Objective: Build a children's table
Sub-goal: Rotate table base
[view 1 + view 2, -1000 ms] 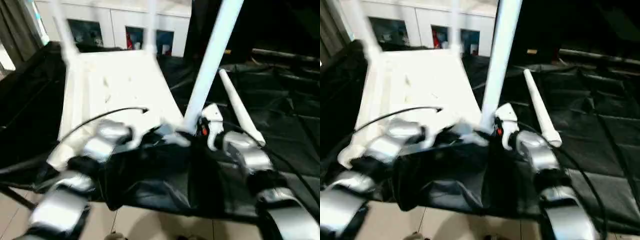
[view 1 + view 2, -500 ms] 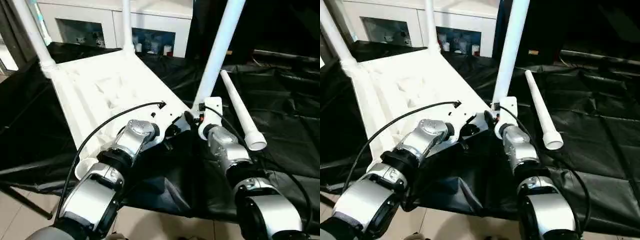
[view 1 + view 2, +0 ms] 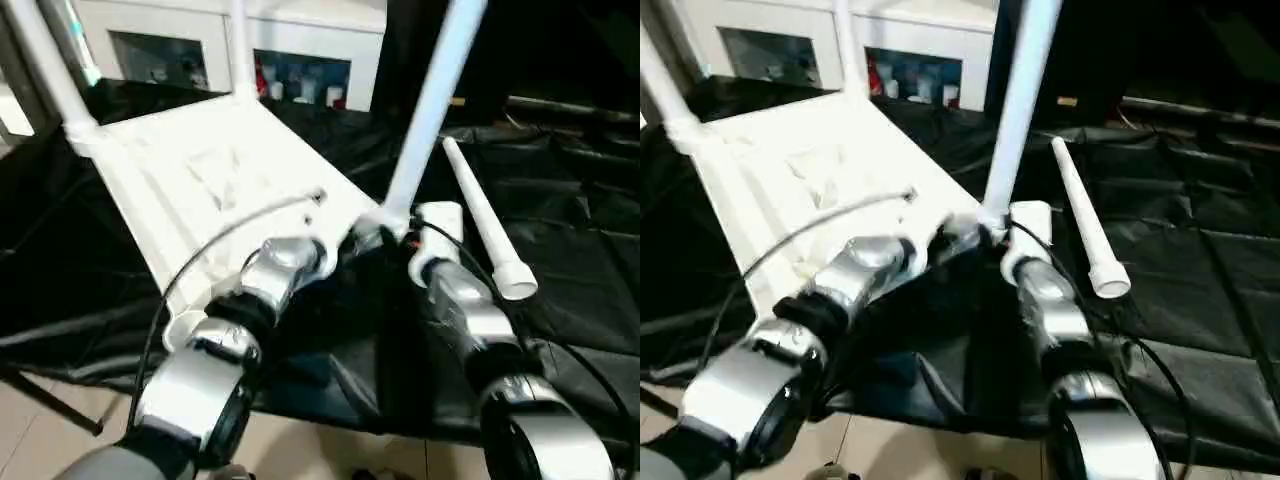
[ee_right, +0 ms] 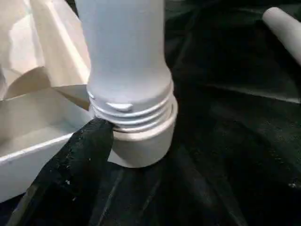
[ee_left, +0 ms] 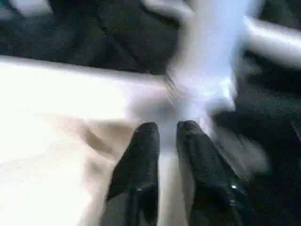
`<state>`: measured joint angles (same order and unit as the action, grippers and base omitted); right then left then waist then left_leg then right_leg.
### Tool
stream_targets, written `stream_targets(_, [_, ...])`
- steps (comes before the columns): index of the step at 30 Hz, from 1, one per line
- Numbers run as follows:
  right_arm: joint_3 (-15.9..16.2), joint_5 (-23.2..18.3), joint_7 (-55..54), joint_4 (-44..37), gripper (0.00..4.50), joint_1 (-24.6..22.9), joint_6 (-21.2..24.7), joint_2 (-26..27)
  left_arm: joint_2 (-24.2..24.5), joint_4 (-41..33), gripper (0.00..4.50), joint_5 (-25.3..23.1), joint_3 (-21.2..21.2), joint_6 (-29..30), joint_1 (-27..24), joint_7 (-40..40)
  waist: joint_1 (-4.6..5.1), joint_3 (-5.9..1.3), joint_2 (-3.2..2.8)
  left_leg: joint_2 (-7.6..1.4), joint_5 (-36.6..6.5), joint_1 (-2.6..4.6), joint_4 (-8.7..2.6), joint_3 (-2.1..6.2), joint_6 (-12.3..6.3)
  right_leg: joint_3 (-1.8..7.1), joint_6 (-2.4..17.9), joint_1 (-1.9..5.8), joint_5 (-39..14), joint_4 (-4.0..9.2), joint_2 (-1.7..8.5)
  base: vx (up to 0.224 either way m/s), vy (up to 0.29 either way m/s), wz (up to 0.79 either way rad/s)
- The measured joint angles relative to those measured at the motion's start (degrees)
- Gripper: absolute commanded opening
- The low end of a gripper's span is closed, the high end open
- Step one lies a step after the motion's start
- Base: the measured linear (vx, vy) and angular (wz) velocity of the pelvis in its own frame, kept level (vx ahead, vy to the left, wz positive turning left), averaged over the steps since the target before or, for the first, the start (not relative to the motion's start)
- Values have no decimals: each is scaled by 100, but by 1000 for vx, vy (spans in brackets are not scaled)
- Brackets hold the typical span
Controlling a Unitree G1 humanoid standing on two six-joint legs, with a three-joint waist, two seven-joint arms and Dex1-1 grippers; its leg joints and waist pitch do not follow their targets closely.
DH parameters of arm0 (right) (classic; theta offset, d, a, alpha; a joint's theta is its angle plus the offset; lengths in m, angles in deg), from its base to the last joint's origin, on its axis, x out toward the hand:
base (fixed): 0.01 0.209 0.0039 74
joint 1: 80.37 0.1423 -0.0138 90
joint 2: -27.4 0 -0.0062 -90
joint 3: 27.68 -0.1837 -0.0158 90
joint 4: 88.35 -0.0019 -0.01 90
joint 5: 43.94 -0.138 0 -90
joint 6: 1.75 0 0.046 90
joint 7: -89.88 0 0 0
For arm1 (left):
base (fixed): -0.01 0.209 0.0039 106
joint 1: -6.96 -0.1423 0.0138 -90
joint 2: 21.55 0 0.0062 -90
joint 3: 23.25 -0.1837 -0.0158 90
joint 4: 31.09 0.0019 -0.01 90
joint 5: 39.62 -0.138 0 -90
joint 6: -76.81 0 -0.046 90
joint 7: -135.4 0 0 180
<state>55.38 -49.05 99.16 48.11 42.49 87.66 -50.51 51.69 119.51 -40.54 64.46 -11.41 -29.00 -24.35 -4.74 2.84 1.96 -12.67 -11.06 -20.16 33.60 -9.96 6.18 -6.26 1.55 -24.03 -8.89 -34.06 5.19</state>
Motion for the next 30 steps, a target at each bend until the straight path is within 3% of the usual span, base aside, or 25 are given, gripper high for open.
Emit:
stream_targets(4, [39,9,-115,-376,377,-286,60,82,326,-218,135,7,187,-168,51,-456,52,6,-37,0,-3,-2,-6,-1,-3,0,-1,-1,-3,4,0,0,0,0])
stream_targets(8, [231,120,-58,-747,377,-550,382,53,954,-900,175,-305,250,-18,-339,-1063,156,18,-11,-7,-3,-10,-9,3,-2,1,-2,1,-8,-1,-7,0,0,0])
stream_targets(13, [362,182,67,-783,377,-646,600,-26,1864,-2429,204,-869,545,640,-1387,-1624,222,43,89,-19,-2,3,-9,1,2,-1,-6,-10,-18,-11,-13,0,0,0])
stream_targets(15, [454,252,131,-743,377,-623,640,7,2091,-3164,214,-1119,807,976,-1909,-1876,211,56,161,-21,-2,-2,-10,2,3,-1,-4,-22,-21,-15,-13,0,0,0])
stream_targets(21, [646,274,266,-522,377,-382,733,185,2467,-4329,214,-1642,1295,1807,-2812,-2386,152,54,372,-19,-2,-27,-4,-1,3,5,-4,-39,-22,-16,-13,0,0,0])
stream_targets(26, [774,337,394,-230,377,-135,744,297,2739,-4975,214,-1797,1335,2722,-3525,-2167,120,44,414,-15,-2,-21,4,-3,4,27,-5,-41,-22,-33,-14,0,0,0])
stream_targets(30, [798,354,481,-101,377,-74,740,301,2720,-5320,214,-1604,1230,3289,-3755,-1581,99,47,421,-12,0,-18,9,-2,8,45,-5,-41,-22,-50,-18,0,0,0])
